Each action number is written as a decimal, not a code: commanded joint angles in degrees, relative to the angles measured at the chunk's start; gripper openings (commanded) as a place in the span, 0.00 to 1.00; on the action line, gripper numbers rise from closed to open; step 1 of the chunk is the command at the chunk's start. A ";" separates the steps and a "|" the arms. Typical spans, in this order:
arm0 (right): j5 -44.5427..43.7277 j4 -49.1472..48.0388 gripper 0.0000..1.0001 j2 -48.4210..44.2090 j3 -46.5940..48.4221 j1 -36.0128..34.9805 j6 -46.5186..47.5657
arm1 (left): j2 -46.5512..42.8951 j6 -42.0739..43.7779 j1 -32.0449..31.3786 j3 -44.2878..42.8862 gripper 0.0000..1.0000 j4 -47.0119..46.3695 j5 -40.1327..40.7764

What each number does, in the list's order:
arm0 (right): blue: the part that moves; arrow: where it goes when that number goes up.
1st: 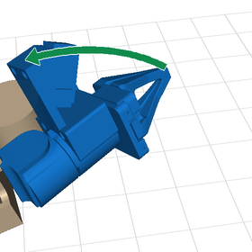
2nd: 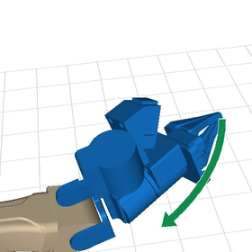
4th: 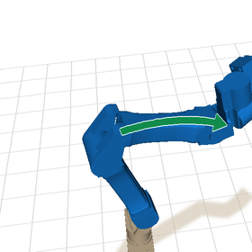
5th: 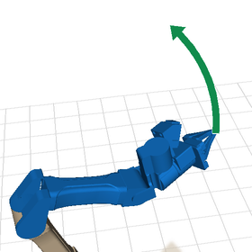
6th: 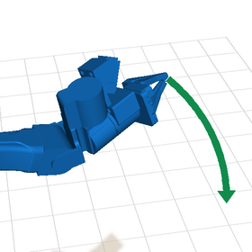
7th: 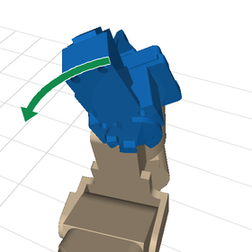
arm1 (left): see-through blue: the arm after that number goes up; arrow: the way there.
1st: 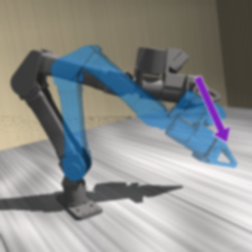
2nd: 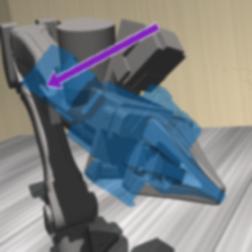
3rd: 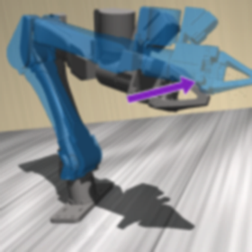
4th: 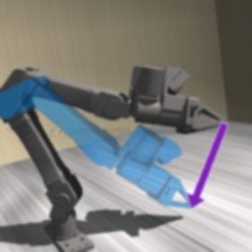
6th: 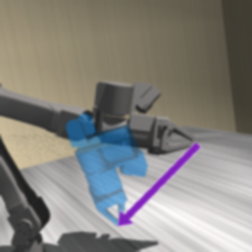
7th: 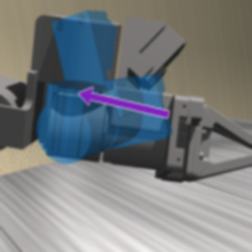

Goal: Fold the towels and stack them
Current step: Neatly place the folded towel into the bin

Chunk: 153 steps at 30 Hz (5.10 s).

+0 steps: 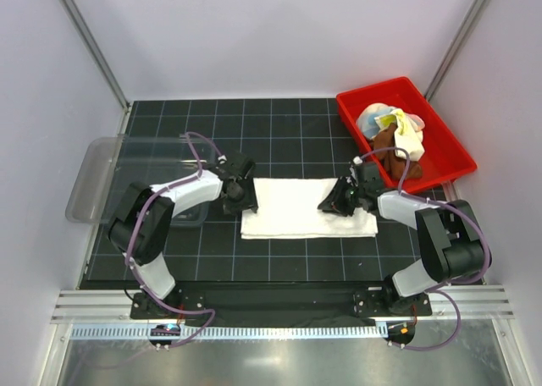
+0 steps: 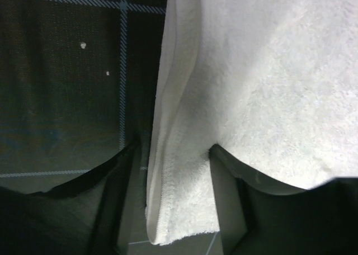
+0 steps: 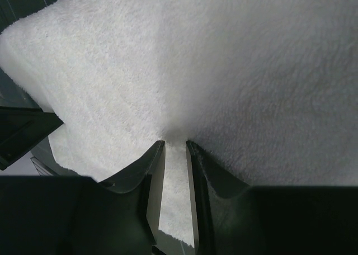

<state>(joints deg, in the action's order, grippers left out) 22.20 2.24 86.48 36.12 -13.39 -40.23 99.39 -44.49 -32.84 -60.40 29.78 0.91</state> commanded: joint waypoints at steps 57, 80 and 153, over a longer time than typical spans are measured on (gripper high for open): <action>-5.50 20.52 1.00 -21.79 10.90 0.29 8.41 | -11.85 26.72 17.61 -27.41 0.00 32.45 47.69; -7.34 18.59 1.00 -20.65 10.02 0.29 12.01 | -4.74 38.95 34.23 -21.34 0.00 15.31 45.59; -25.15 31.15 1.00 -19.69 30.39 0.29 11.92 | -4.36 25.42 25.56 -37.78 0.62 25.42 18.11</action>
<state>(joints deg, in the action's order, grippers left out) 7.66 30.55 65.30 57.54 -13.26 -28.86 101.41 -15.44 -2.68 -99.46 52.64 31.99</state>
